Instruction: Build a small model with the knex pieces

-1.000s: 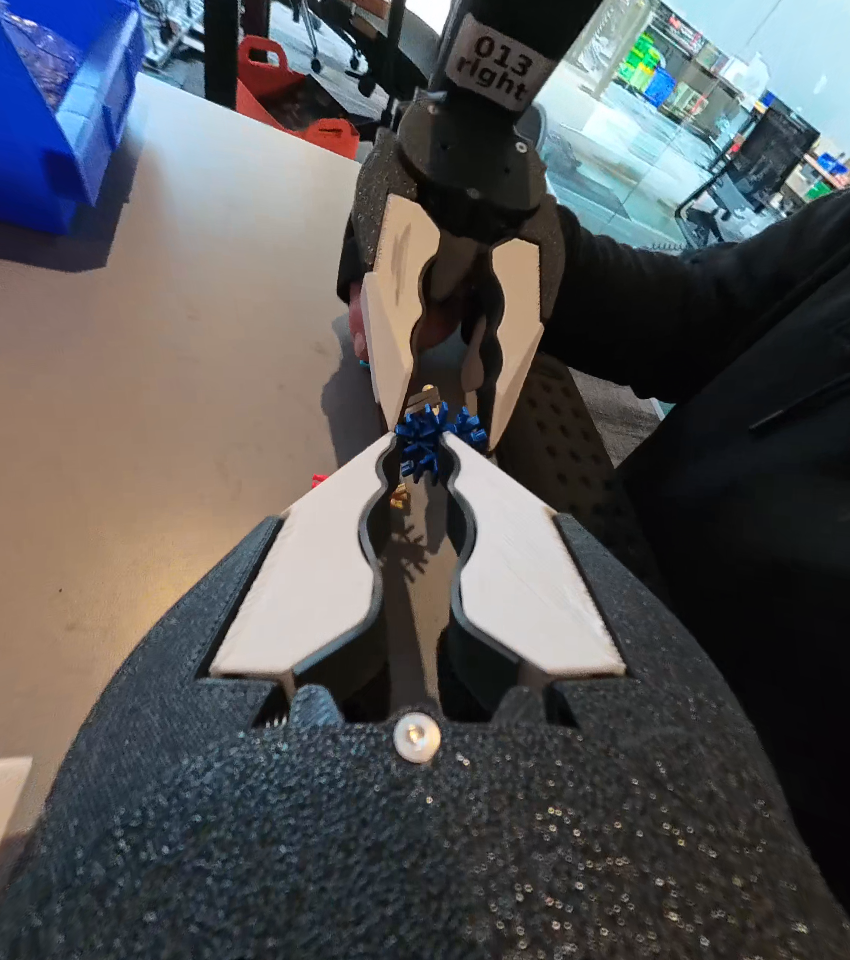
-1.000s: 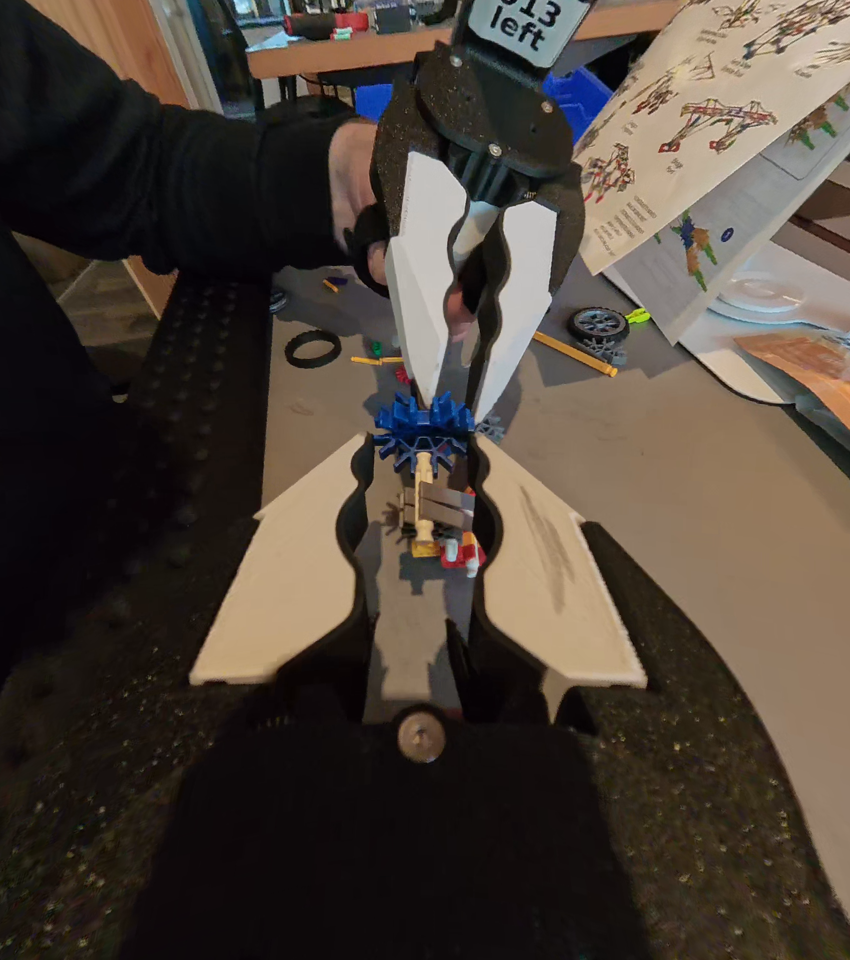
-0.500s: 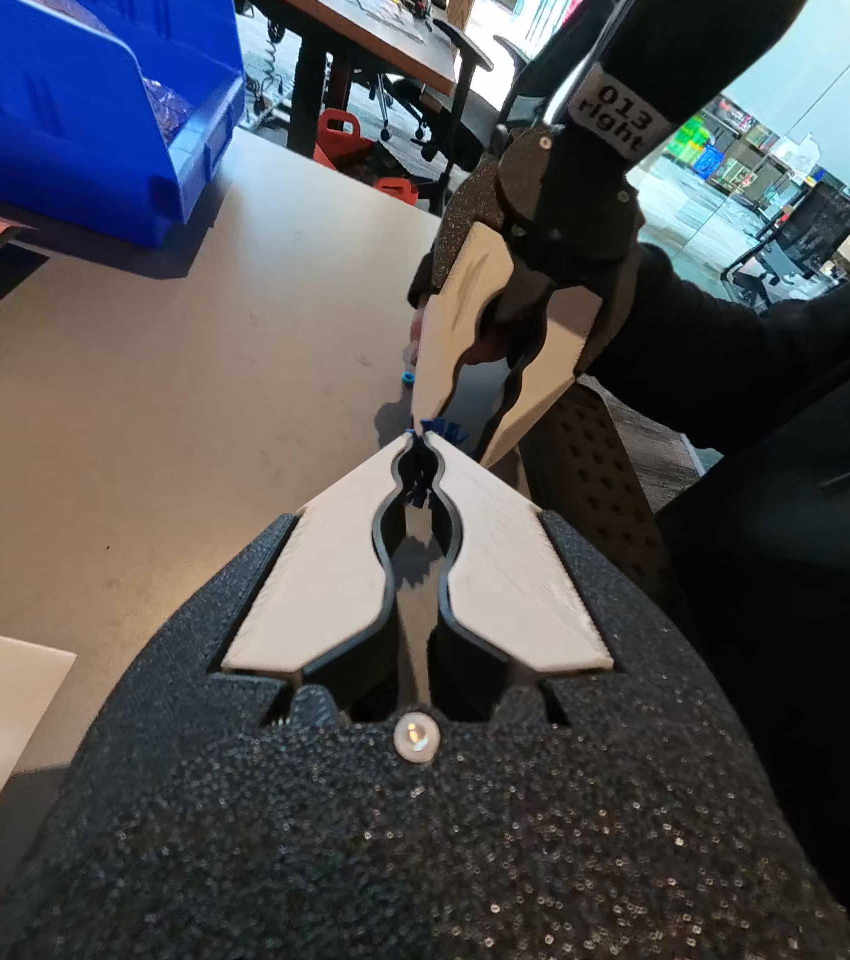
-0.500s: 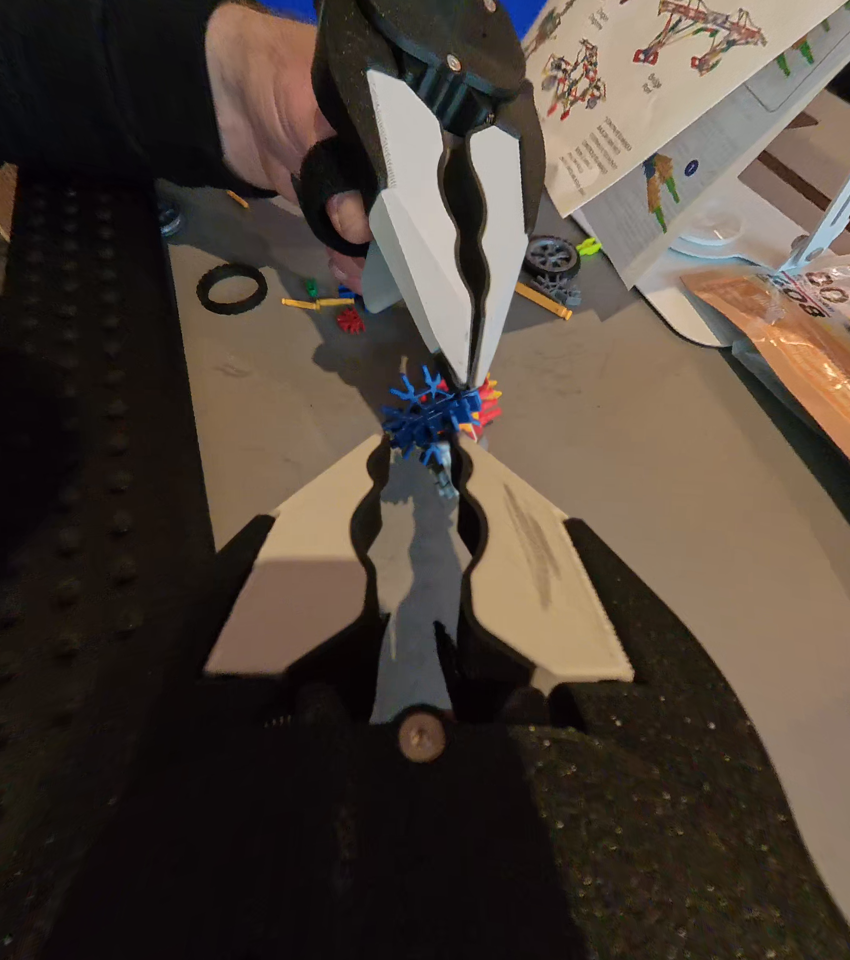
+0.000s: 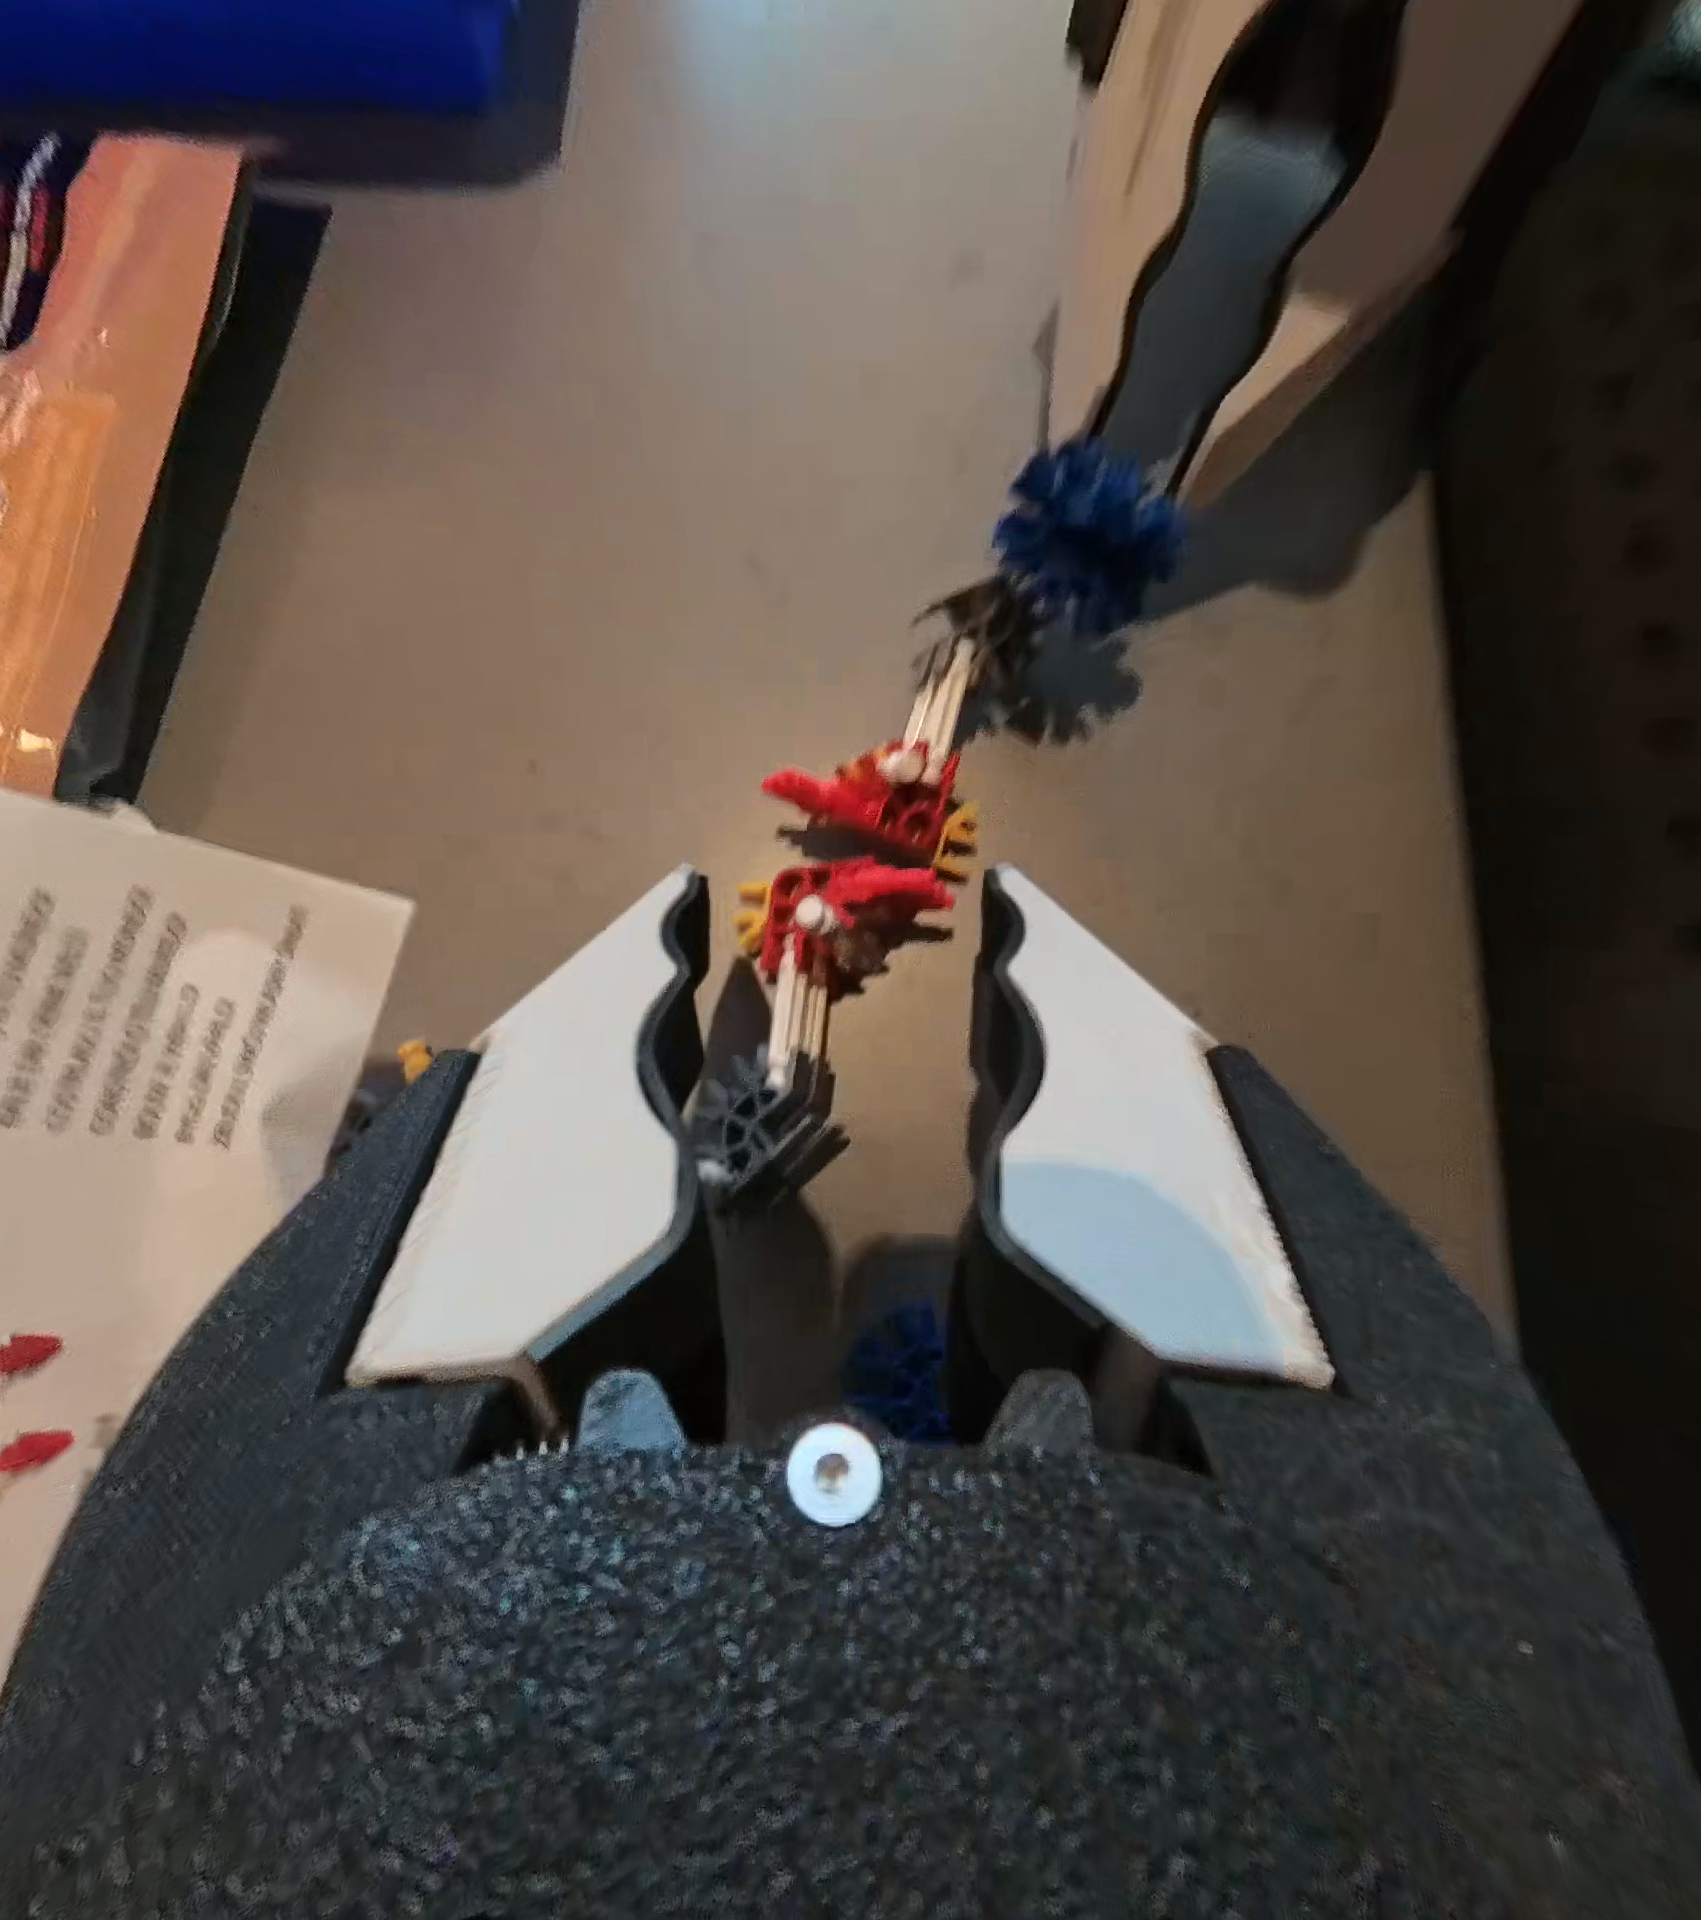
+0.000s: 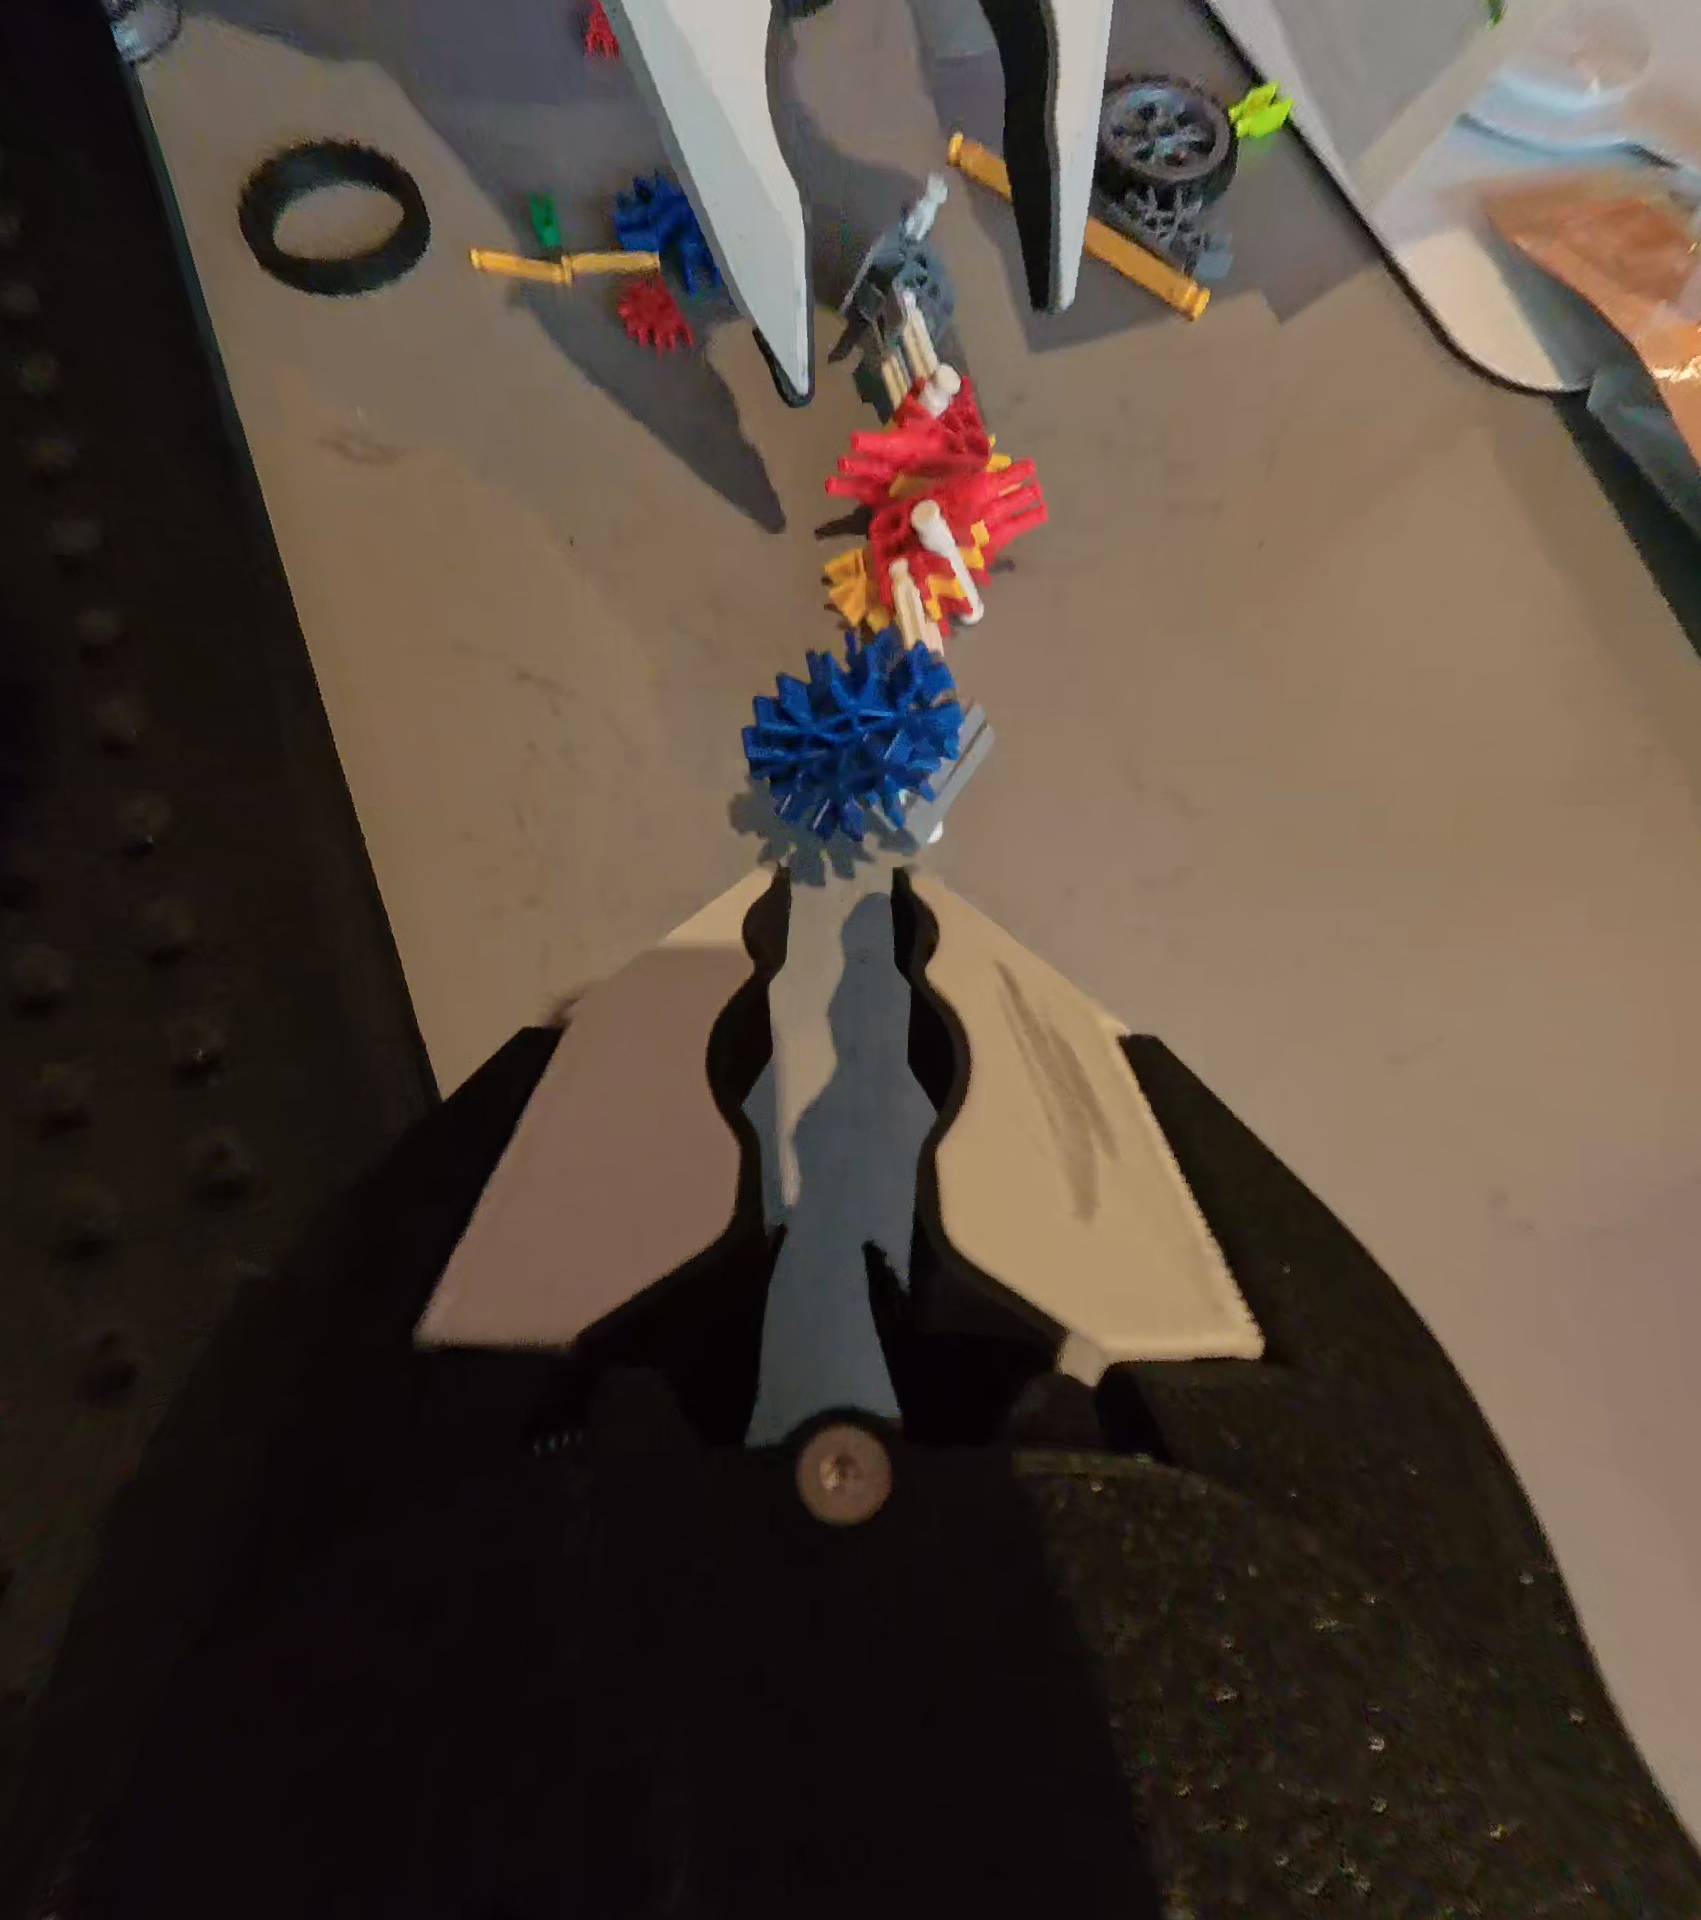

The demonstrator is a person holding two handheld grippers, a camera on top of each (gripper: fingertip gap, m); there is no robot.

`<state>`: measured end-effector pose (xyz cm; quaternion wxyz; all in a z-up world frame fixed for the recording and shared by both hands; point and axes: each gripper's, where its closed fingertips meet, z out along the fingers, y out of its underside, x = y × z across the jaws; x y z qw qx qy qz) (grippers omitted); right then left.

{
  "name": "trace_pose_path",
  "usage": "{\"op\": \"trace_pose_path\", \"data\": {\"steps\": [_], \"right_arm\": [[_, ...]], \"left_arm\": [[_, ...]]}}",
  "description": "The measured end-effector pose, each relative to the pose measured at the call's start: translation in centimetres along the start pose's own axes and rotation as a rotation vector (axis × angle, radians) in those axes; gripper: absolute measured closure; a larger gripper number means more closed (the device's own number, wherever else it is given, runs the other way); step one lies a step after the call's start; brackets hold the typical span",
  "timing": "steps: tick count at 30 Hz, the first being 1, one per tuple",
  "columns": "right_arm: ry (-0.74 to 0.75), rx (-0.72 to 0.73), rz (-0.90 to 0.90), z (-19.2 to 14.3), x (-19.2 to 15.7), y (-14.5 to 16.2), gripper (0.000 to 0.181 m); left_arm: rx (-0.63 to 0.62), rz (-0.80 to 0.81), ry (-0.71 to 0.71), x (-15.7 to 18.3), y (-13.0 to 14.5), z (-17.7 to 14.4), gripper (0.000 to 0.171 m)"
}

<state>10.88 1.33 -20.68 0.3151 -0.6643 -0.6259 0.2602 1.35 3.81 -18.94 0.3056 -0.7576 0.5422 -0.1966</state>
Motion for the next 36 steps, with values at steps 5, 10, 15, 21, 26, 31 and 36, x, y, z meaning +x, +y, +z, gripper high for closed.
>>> {"op": "trace_pose_path", "data": {"steps": [5,10,15,21,26,31,36], "right_arm": [[0.031,-0.016,0.015,-0.9,0.5,0.7,0.160],[0.071,-0.017,0.013,-1.6,0.5,0.8,0.160],[0.125,0.005,0.020,-2.6,0.8,0.2,0.160],[0.172,0.125,0.014,-4.1,-0.3,-3.0,0.158],[0.190,0.153,0.024,-4.2,-0.6,-3.6,0.158],[0.177,0.279,0.094,-4.7,-1.6,-5.3,0.143],[0.217,0.307,0.044,-4.5,-2.6,-6.0,0.132]], "left_arm": [[-0.106,0.044,-0.028,-0.4,2.7,1.2,0.121],[-0.126,0.075,-0.082,-1.1,3.4,1.6,0.151],[-0.126,0.111,-0.126,-1.5,3.6,1.0,0.152],[-0.033,0.151,-0.180,-1.0,1.9,-1.3,0.167],[0.010,0.204,-0.208,-0.7,1.0,-1.4,0.167],[0.189,0.308,-0.188,2.3,-3.2,-2.2,0.167],[0.341,0.221,-0.005,6.0,-6.7,-1.6,0.167]]}}
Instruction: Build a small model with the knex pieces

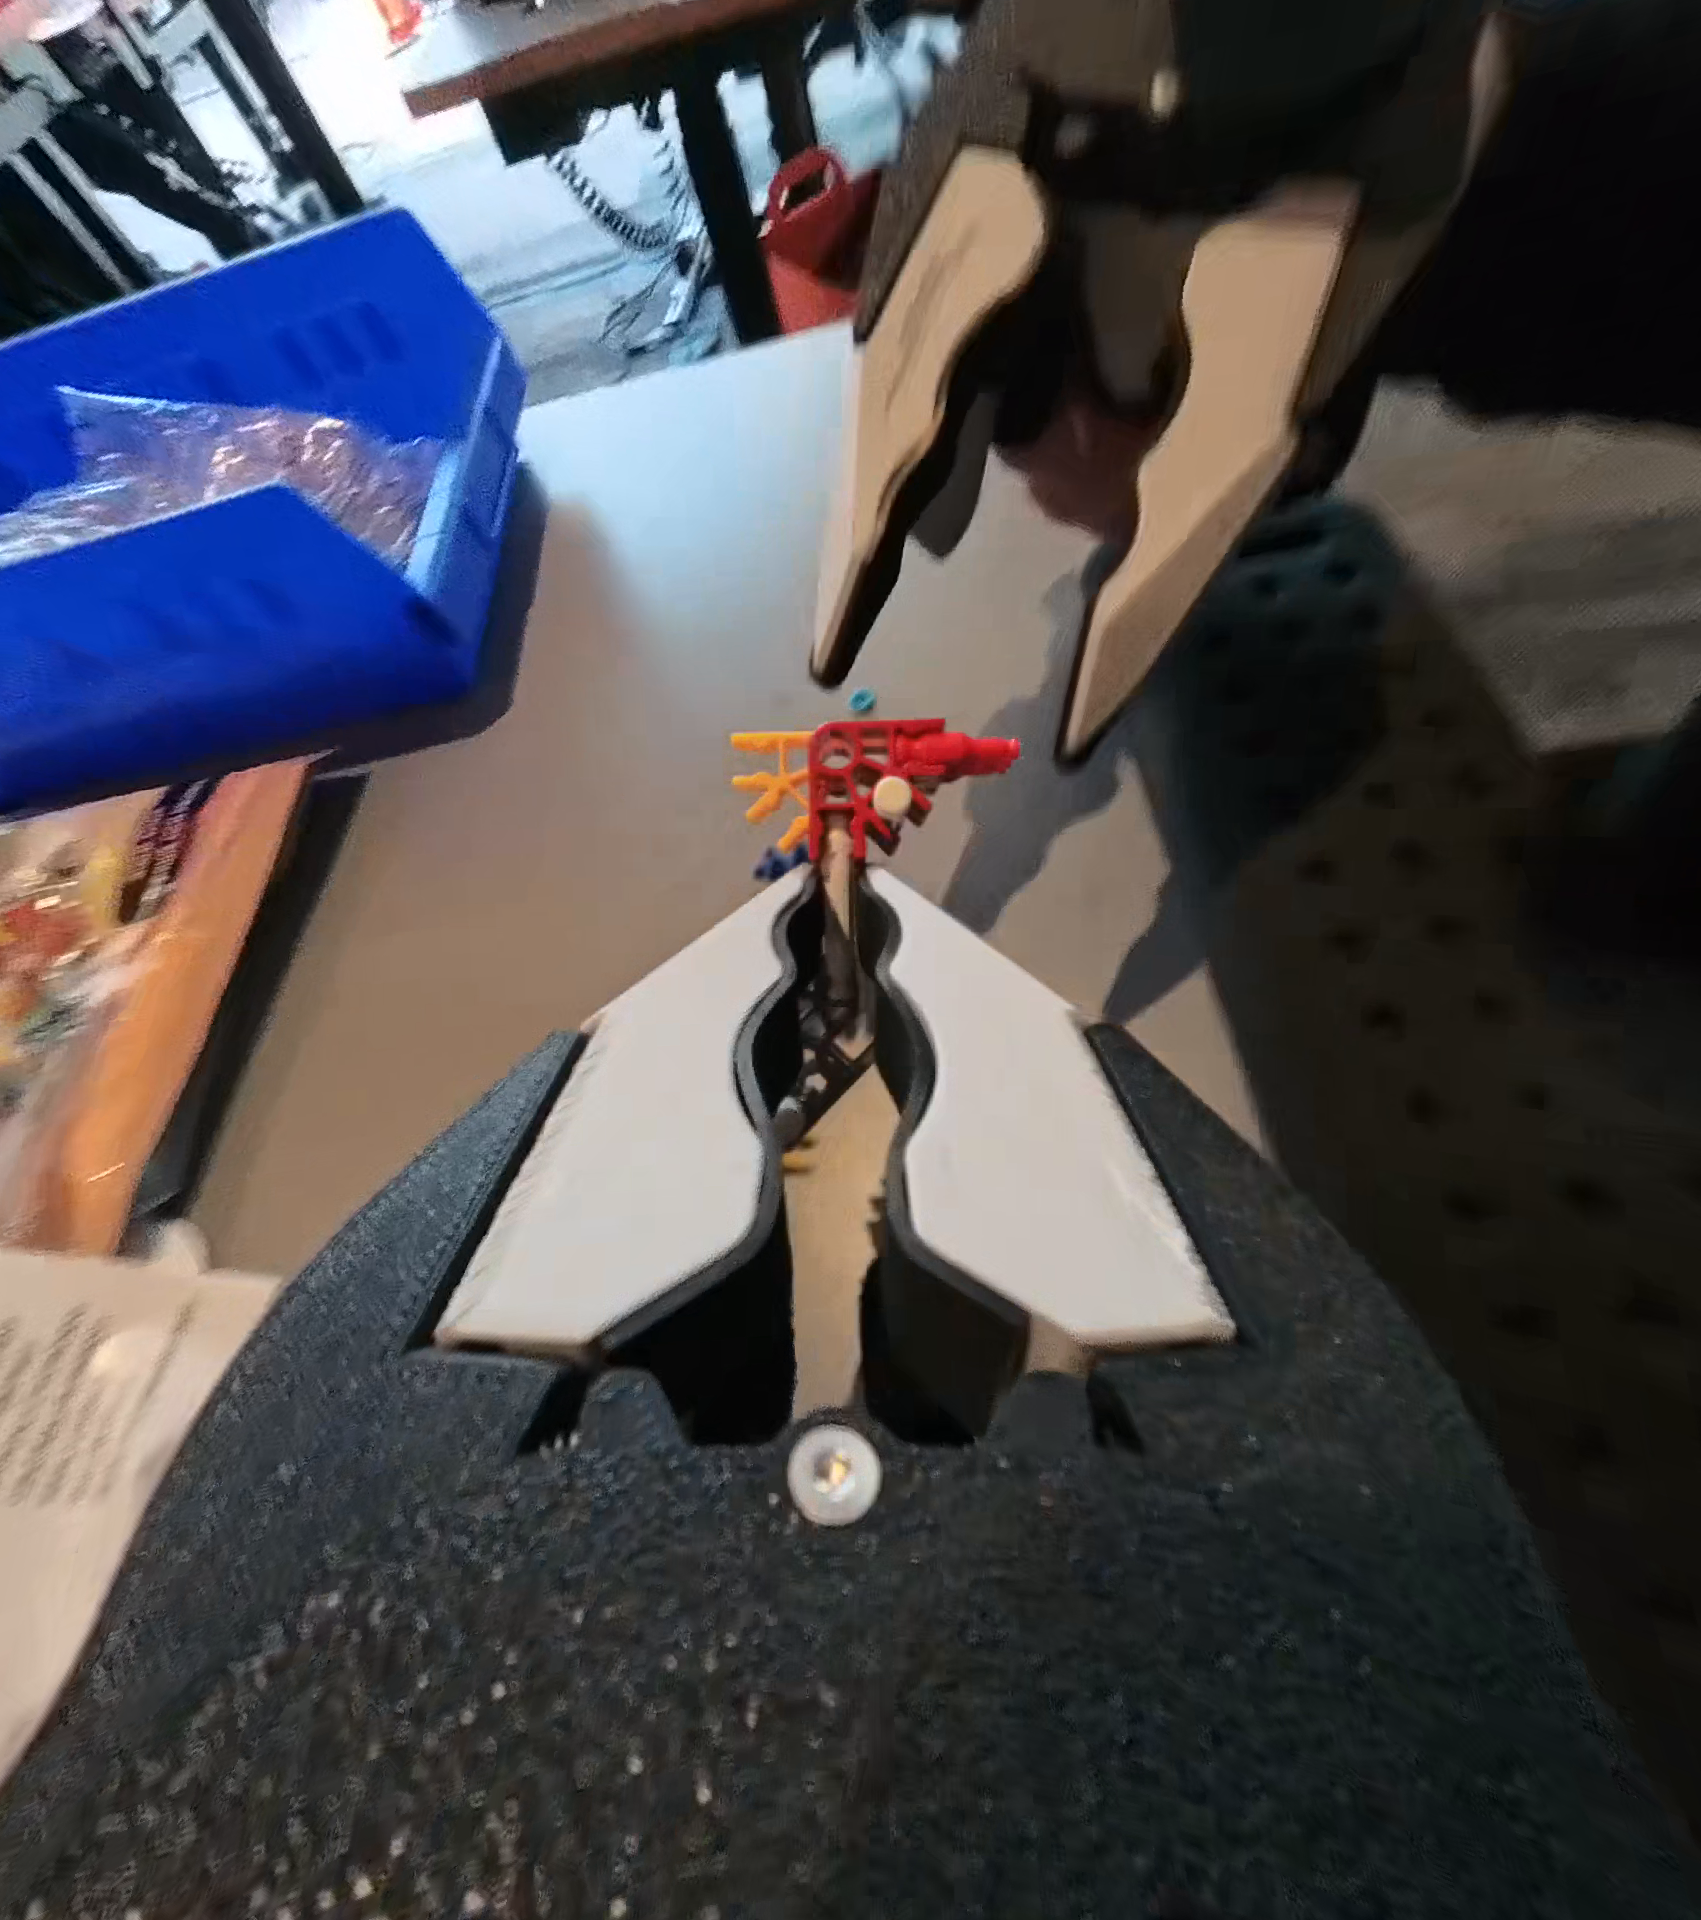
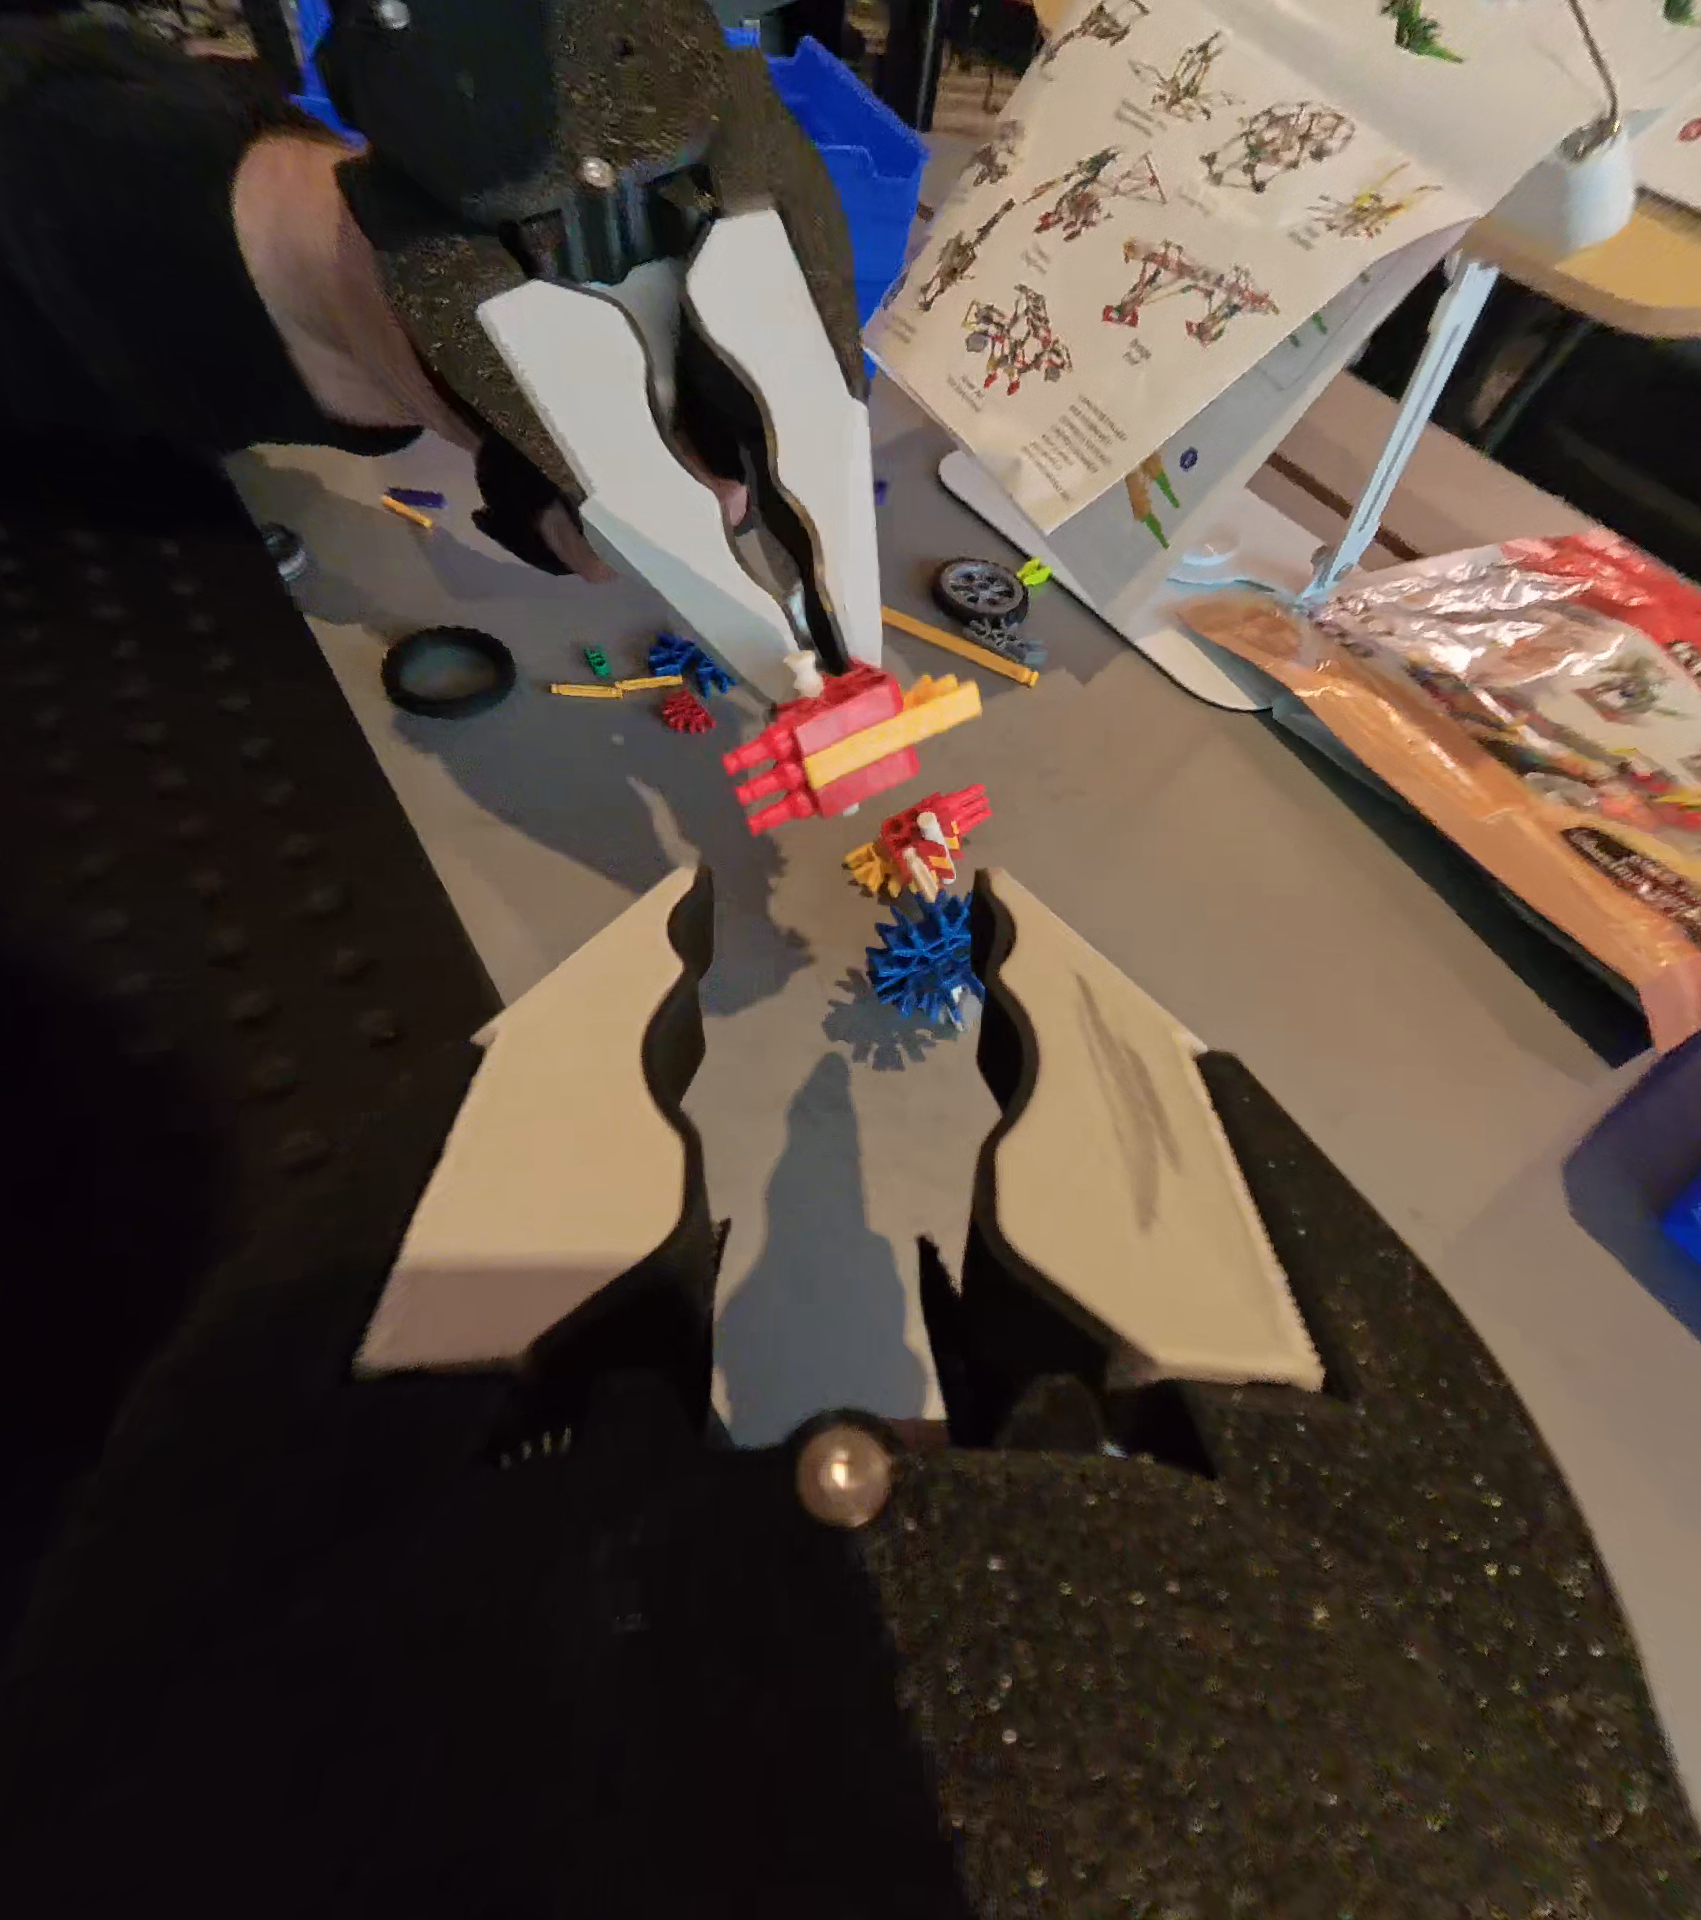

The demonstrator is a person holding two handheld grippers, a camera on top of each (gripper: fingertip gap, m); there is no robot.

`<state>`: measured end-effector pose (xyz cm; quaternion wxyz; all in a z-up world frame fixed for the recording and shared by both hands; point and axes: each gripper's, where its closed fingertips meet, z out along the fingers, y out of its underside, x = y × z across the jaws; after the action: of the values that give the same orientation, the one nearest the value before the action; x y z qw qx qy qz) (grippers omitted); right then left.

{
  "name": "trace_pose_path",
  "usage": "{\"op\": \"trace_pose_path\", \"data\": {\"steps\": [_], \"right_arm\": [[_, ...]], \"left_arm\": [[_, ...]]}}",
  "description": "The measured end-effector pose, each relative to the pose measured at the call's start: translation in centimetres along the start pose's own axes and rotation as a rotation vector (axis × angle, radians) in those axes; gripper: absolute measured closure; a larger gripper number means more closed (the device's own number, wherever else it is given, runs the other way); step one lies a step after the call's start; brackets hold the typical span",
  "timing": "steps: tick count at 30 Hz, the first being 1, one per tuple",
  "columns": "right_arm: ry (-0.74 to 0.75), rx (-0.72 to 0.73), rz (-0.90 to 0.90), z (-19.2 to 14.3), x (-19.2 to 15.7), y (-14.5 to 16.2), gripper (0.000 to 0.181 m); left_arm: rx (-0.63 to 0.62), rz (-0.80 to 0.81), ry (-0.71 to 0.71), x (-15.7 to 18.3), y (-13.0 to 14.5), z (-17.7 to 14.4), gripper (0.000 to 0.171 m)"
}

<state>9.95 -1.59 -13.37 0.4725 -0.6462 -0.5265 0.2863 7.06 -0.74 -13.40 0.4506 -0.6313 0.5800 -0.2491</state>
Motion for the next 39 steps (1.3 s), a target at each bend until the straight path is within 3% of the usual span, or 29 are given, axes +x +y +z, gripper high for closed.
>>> {"op": "trace_pose_path", "data": {"steps": [4,8,16,20,26,33,37,39], "right_arm": [[0.010,0.018,-0.019,-0.1,-0.8,-0.1,0.132],[0.072,0.051,-0.059,-0.3,-0.5,-0.1,0.132],[0.183,0.056,-0.411,-0.5,-1.1,-0.4,0.141],[0.183,0.060,-0.446,-0.9,-1.7,-0.3,0.143],[0.180,0.017,-0.391,-0.6,-1.5,0.7,0.143],[0.115,-0.017,-0.210,0.0,-1.0,2.0,0.143],[0.075,-0.074,-0.040,0.0,0.0,3.0,0.143],[0.027,-0.112,0.051,0.1,0.1,3.6,0.143]], "left_arm": [[0.103,-0.146,0.118,1.0,-1.5,0.7,0.167],[0.117,-0.255,0.244,2.0,-1.6,1.1,0.167],[0.170,-0.576,0.582,4.7,-2.6,1.8,0.166],[0.184,-0.688,0.691,5.3,-2.7,1.8,0.164],[0.145,-0.728,0.634,4.9,-1.6,2.7,0.153],[0.117,-0.644,0.483,3.7,-0.9,2.3,0.139],[0.089,-0.377,0.252,1.0,-0.8,1.2,0.144],[-0.033,-0.206,0.127,-1.1,0.7,1.1,0.139]]}}
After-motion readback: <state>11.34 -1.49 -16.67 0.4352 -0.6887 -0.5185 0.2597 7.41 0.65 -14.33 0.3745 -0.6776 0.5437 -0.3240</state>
